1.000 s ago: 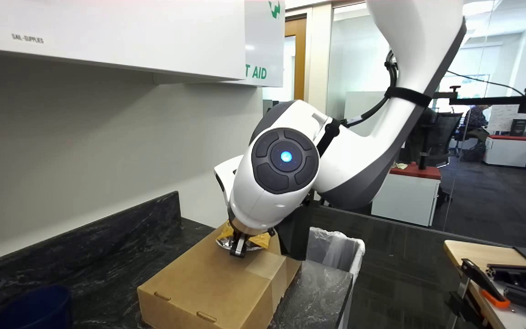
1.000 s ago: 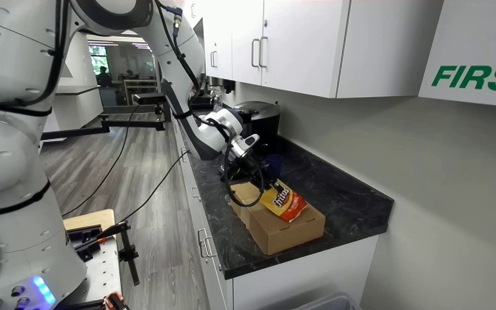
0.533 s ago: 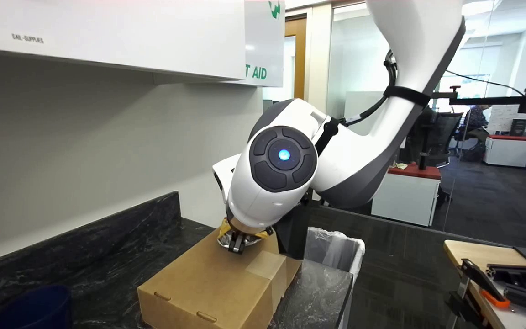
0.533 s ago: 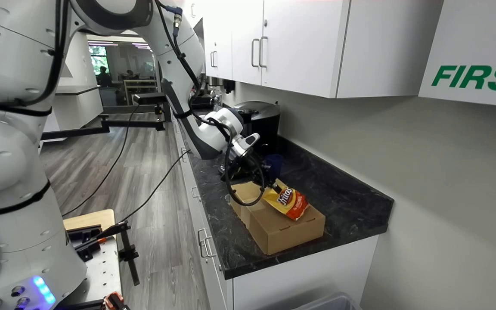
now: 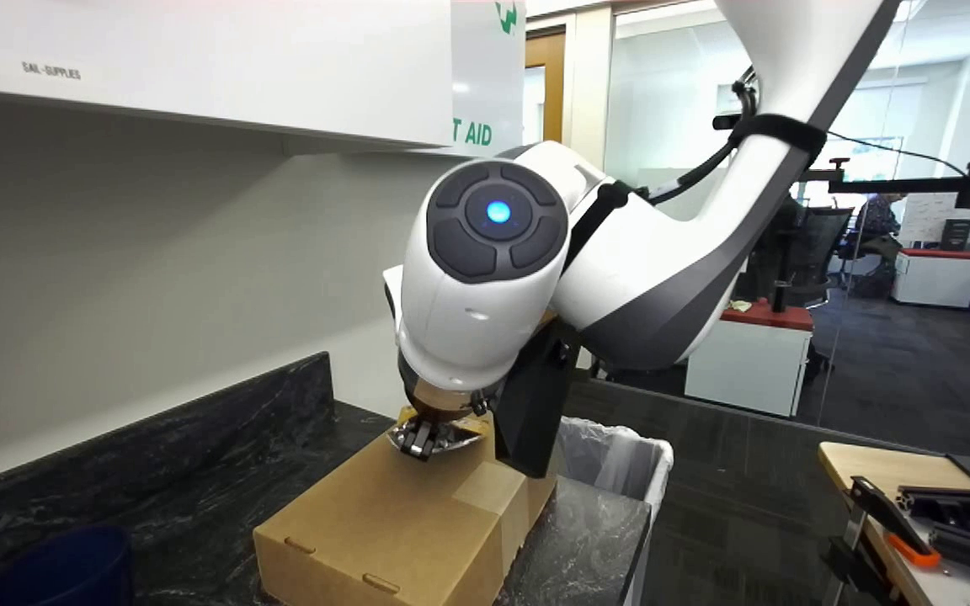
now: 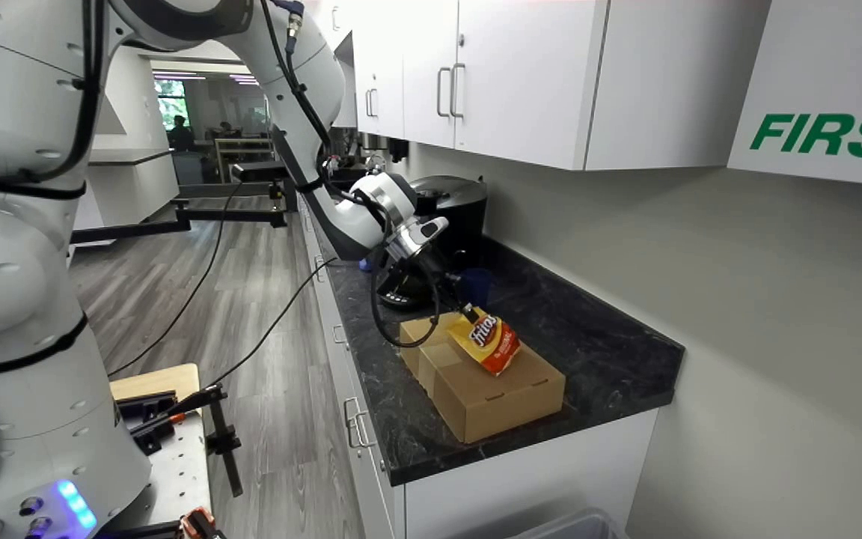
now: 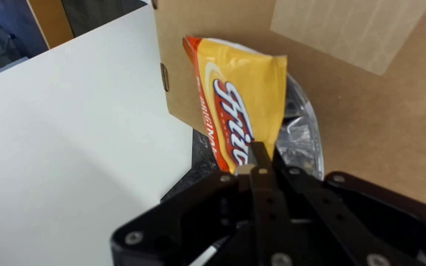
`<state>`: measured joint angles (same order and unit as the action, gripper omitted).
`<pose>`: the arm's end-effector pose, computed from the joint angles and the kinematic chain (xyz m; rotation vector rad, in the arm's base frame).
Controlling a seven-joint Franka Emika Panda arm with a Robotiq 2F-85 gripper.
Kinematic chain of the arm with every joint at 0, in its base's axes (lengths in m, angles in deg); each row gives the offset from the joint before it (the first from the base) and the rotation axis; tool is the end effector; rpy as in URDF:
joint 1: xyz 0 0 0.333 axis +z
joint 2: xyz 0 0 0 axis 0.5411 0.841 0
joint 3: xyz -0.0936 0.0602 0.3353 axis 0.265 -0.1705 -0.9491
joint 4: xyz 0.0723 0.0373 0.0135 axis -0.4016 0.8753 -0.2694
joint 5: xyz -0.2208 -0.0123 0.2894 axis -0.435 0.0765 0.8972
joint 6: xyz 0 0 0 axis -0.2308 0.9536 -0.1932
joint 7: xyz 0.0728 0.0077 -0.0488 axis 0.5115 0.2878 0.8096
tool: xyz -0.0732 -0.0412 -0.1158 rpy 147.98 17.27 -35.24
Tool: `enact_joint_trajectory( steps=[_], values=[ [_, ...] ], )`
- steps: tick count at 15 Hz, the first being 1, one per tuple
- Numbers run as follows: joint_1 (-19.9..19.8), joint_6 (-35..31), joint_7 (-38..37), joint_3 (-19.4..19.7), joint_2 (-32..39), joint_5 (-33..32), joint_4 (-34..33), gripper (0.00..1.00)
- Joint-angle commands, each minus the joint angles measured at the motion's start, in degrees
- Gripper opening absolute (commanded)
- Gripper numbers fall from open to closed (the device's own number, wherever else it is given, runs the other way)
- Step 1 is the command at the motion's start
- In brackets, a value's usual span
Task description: Throw the empty pack of snacks in the bin
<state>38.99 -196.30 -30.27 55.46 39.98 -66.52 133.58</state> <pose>0.5735 0.0652 0.2572 2.4181 0.0597 0.5927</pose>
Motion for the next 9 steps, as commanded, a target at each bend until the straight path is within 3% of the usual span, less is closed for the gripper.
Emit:
enact_joint_trajectory(
  steps=[1,4,9],
  values=[
    [0.11,1.81,2.26,-2.17,-7.21,8.63,4.06,0.0],
    [1.33,4.09,3.71,-3.14,-10.61,15.7,4.73,0.0],
    [4.96,19.07,1.82,-4.5,-13.75,19.51,2.93,0.0]
  ],
)
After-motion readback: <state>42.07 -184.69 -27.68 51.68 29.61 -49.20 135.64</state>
